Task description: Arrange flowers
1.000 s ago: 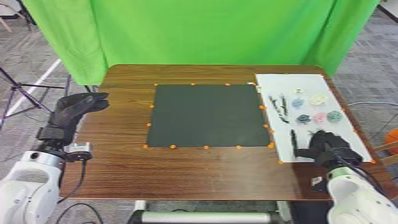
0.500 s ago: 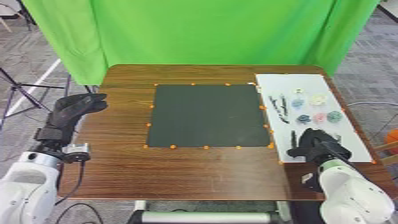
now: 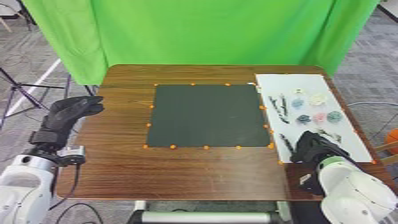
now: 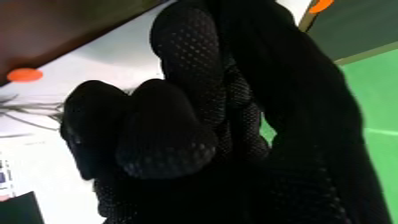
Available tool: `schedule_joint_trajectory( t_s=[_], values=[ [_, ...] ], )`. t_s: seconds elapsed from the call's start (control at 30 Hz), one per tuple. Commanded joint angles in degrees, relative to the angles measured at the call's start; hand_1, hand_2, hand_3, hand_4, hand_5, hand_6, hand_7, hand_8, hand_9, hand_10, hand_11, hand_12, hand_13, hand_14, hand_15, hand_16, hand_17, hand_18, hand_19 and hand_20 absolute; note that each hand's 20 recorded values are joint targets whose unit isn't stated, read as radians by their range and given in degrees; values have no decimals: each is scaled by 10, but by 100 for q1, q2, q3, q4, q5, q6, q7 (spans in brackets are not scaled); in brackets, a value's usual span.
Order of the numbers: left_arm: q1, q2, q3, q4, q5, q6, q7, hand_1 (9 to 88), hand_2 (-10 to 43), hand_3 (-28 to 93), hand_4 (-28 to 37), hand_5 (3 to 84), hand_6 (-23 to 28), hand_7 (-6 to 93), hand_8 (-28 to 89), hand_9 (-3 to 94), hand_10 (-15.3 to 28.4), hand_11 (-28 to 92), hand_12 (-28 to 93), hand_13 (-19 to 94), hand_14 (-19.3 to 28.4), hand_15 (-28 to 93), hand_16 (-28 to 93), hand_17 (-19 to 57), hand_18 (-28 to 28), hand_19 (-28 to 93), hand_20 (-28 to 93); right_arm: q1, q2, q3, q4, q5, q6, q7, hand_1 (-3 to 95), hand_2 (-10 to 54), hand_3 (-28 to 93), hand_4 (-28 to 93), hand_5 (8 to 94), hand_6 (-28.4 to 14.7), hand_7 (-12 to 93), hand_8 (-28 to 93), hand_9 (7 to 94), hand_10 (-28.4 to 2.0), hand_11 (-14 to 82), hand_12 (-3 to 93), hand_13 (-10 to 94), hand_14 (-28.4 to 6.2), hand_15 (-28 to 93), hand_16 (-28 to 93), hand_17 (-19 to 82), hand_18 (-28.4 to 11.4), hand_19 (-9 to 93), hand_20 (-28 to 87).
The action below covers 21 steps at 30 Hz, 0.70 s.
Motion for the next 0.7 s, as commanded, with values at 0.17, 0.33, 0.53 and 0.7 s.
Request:
schedule_joint_trajectory(
  t_s=[0.17,0.33,0.53,0.7],
  values=[
    [10,-24,58,-15,-47,-201,-155,304,-6,598,-180,498,62,165,-72,498,155,249,124,400,191,241,-36,62,111,128,125,-148,-110,65,205,1219,323,-214,591,-94,513,-7,758,-34,289,333,886,-128,429,304,931,-25,635,399,675,-138,932,579],
    [-31,14,54,-8,-54,-166,-131,303,-4,598,-183,497,62,163,-72,497,154,249,124,399,191,240,-35,61,112,127,124,-171,-69,234,111,1107,977,-421,565,-95,555,11,770,-37,302,338,893,-125,457,298,936,-21,664,387,687,-144,932,617],
    [19,40,20,-28,-76,-59,-81,302,-4,600,-182,497,63,164,-71,498,156,251,125,400,190,241,-34,60,112,127,124,-177,-47,430,-52,915,1449,-568,551,-95,580,33,776,-43,313,339,899,-122,473,290,937,-16,681,372,697,-143,932,629],
    [46,87,49,1,-127,70,-28,303,-3,598,-182,499,63,164,-71,499,154,252,125,400,191,241,-35,60,112,127,124,-109,-20,466,-158,1004,1442,-633,546,-95,583,42,777,-44,320,336,900,-120,477,288,937,-15,687,366,700,-142,932,632]
  ],
)
